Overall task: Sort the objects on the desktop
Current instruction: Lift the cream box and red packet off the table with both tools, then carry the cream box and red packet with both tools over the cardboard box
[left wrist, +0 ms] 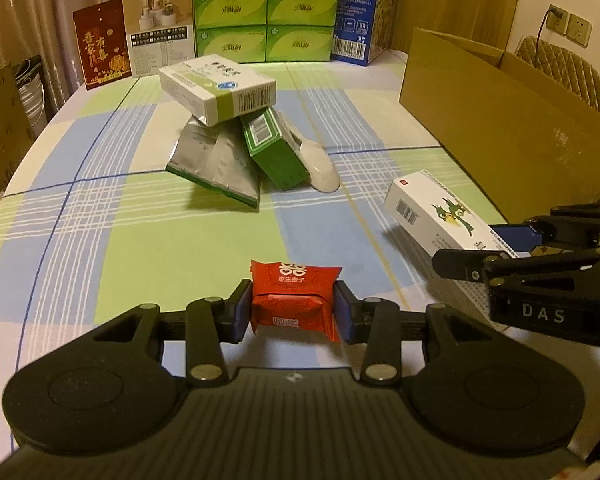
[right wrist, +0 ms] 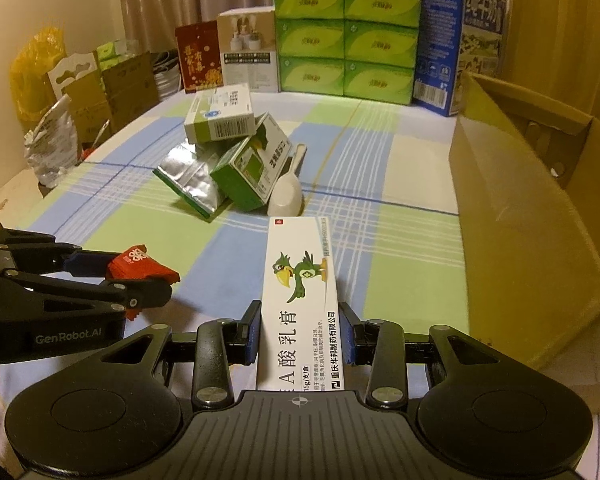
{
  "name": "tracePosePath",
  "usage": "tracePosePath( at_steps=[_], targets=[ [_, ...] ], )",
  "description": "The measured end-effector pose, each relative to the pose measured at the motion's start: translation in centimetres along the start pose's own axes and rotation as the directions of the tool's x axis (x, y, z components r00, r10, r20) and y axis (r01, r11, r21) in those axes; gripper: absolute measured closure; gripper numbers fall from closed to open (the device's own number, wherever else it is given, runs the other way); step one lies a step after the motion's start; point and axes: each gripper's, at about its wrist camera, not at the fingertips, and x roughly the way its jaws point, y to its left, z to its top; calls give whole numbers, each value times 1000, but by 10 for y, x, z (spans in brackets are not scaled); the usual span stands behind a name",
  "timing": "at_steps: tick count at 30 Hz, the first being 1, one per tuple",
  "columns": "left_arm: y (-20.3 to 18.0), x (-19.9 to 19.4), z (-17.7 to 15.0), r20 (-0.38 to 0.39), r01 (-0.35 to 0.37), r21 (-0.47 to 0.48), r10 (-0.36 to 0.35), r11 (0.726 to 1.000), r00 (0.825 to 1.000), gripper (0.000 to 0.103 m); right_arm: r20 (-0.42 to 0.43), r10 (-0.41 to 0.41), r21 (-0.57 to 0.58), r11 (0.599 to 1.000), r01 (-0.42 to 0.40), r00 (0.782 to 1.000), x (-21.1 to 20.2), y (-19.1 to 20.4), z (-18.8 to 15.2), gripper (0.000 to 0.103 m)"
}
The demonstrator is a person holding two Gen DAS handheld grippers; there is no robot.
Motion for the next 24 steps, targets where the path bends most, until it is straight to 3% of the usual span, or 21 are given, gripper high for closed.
tracePosePath(
  at_steps=[14, 24],
  targets=[
    [-30, -49, 4, 77, -18, -19, 19, 1000, 997, 66, 63, -26, 113, 993, 19, 998, -71, -22, -3, 68],
    [-66, -87, 5, 106, 29, -34, -25, 999, 994, 66, 129, -96, 142, 987, 77, 987, -124, -45, 6, 68]
  ],
)
